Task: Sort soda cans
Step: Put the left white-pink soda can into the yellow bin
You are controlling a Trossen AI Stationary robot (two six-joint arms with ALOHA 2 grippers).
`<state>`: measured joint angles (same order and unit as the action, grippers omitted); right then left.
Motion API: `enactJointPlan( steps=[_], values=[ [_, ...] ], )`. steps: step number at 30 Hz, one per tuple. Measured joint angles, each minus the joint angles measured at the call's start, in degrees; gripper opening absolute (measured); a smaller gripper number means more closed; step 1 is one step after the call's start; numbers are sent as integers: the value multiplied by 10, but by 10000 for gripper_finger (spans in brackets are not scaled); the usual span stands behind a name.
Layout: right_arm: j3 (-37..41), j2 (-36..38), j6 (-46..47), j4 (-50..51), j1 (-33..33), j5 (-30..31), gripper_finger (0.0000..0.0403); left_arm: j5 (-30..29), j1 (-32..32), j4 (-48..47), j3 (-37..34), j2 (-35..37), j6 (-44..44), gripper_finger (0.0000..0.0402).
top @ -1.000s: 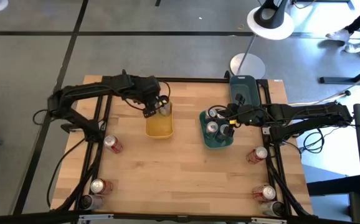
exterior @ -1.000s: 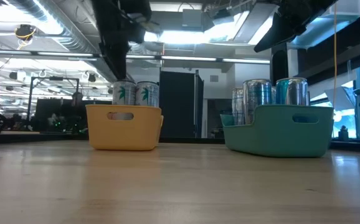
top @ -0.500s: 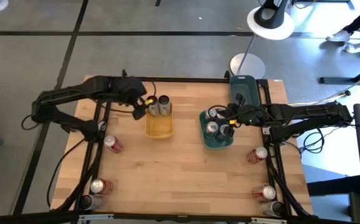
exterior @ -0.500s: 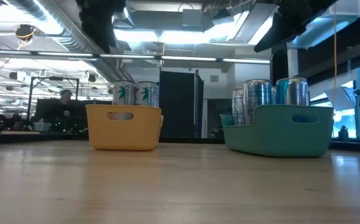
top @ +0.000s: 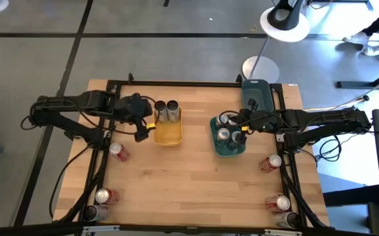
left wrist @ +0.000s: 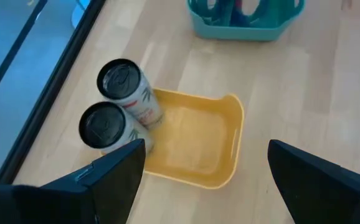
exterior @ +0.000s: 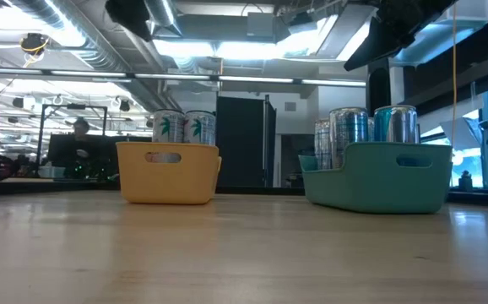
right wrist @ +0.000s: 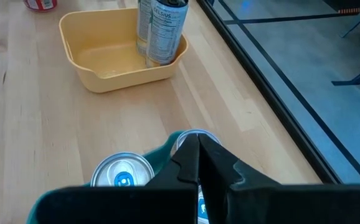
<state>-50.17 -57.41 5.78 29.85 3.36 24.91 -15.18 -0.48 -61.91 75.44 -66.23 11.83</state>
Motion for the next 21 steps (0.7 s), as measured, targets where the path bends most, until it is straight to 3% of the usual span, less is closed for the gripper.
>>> enactJointPlan(
  steps=[6, 12, 21],
  values=[
    [0, 0, 0, 0, 0, 0, 5, -3, 11, 64, 0, 0, -76, 327],
    [0, 0, 2, 1, 0, -1, 5, -50, 8, 101, 0, 0, -125, 332],
    [0, 0, 3, 2, 0, -1, 5, -83, -38, 76, 0, -2, -105, 396]
  ],
)
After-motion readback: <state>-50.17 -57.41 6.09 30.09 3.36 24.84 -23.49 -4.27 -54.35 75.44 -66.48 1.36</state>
